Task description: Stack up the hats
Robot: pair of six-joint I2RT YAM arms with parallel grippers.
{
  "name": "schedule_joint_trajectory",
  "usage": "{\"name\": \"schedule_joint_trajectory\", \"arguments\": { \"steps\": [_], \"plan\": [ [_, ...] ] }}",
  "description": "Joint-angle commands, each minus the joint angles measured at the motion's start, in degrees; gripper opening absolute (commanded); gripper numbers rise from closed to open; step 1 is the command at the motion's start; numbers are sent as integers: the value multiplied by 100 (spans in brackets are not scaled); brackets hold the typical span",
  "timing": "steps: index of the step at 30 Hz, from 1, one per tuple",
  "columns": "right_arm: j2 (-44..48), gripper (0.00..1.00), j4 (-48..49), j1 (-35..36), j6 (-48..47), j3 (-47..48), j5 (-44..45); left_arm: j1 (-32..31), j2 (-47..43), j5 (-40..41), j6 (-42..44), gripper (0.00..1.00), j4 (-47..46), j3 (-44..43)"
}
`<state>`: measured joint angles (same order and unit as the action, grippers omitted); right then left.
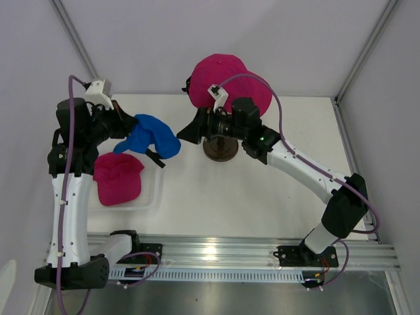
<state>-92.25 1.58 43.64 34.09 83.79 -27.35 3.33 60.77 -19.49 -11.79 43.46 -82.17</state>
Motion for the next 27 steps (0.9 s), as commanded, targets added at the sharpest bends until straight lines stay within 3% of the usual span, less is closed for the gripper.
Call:
{"name": "schedule_joint_trajectory", "arguments": {
  "steps": [1, 4, 8, 11, 13, 17, 19, 21, 22, 24, 27],
  "plan": [
    [242, 85, 211, 13, -51, -82, 256, 1, -31, -1521, 860, 1, -462, -141],
    [277, 85, 202, -4, -113, -187, 292, 9, 127, -1961, 2240, 1, -128, -343],
    [312, 85, 88, -4, -121, -222, 222, 62, 391, -3060, 4739, 1, 669, -317],
    [444, 85, -140, 4, -235, -328, 336, 80, 584, -3412, 5902, 1, 1154, -291],
    [541, 85, -358, 4, -306, -476, 554, 80, 664, -3229, 6214, 1, 1454, -203],
    [769, 87, -413, 5, -376, -732, 793, 88, 638, -1142, 5296, 1, 455, 201],
    [770, 86, -413, 4, -359, -767, 784, 132, 568, -734, 4960, 5, 234, 280],
    [735, 86, -457, 4, -341, -750, 723, 150, 305, -25, 4153, 9, -300, 568],
    [700, 86, -492, 13, -341, -733, 670, 185, 199, 206, 3480, 1, -425, 658],
    [673, 86, -528, 13, -350, -697, 635, 220, -177, 1160, 2564, 1, -786, 991],
    [655, 86, -563, 22, -385, -680, 591, 264, -661, 1236, 1848, 1, -839, 1526]
  ]
}}
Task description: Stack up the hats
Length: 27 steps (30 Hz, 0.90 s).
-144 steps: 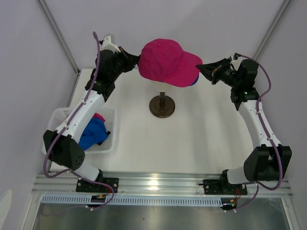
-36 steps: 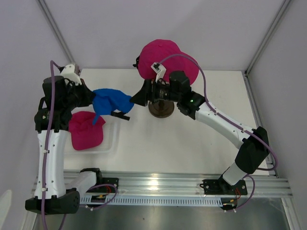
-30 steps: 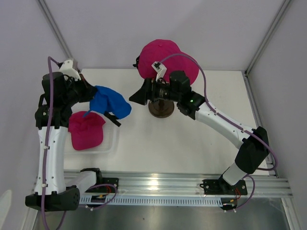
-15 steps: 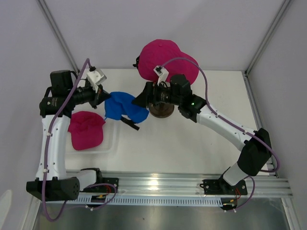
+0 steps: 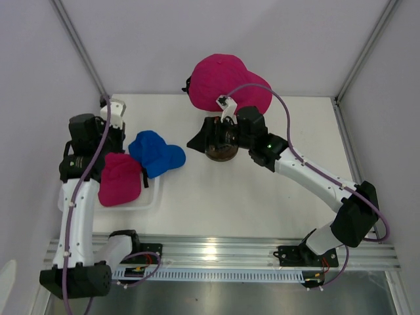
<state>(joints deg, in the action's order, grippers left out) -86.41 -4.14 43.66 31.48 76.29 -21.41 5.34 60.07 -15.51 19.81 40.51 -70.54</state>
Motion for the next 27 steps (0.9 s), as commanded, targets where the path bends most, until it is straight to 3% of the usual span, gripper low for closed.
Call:
{"name": "schedule_joint_trajectory", "arguments": {
  "steps": [1, 3, 5, 7, 8, 9, 10, 11, 13, 14, 16, 21, 27],
  "plan": [
    [54, 86, 10, 29, -134, 70, -12, 63, -924, 1161, -1487, 1, -527, 549],
    [10, 86, 54, 46, -116, 70, -47, 72, -1190, 1514, -2111, 1, -334, 682],
    [-94, 86, 159, 107, -64, 70, -91, 72, -1427, 1822, -2183, 1, -194, 875],
    [-209, 86, 221, 169, -29, 105, -170, 107, -1437, 1981, -2786, 15, 34, 823],
    [-331, 86, 203, 204, -37, 131, -188, 116, -1376, 1938, -3042, 27, 271, 797],
    [-385, 85, 168, 274, -37, 166, -188, 116, -1349, 1833, -3349, 60, 334, 823],
    [-420, 85, 142, 301, -55, 210, -171, 116, -1349, 1693, -3631, 75, 326, 892],
    [-455, 85, 142, 336, -72, 202, -153, 116, -1375, 1396, -4373, 80, 91, 1276],
    [-491, 85, 151, 371, -81, 202, -109, 116, -1612, 1209, -5455, 81, -410, 1673],
    [-491, 85, 142, 380, -99, 219, -92, 116, -1674, 1164, -5758, 82, -891, 2215],
    [-473, 85, 37, 380, -142, 211, -22, 72, -1675, 1225, -6398, 81, -1202, 2422],
    [-394, 86, -131, 371, -231, 167, 321, -812, -1052, 2629, -6324, 83, -1414, 2134],
    [-359, 86, -306, 380, -222, 123, 567, -1027, 73, 2492, -5649, 83, -2126, 1782]
  ]
}}
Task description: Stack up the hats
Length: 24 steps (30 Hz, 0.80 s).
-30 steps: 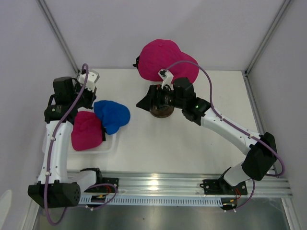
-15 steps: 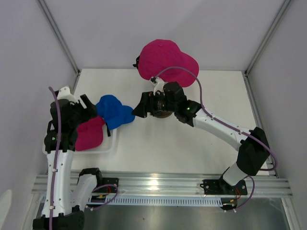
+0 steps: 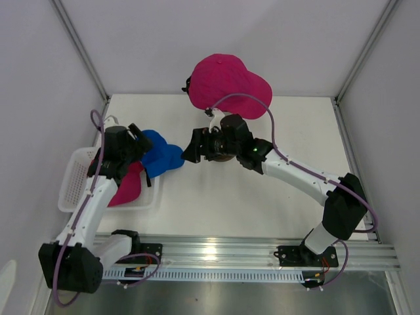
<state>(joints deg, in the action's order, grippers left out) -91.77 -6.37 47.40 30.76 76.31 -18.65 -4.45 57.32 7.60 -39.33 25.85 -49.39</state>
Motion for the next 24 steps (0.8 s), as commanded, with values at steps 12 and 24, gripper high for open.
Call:
{"name": "schedule_joint_trajectory", "arguments": {
  "steps": [12, 24],
  "plan": [
    [397, 88, -207, -187, -176, -38, 697, -30, 1475, 261, 1348, 63, -905, -537],
    [265, 88, -75, -196, 9, -73, 494, 699, 861, -1602, 2638, 1, -793, -914]
  ]
}}
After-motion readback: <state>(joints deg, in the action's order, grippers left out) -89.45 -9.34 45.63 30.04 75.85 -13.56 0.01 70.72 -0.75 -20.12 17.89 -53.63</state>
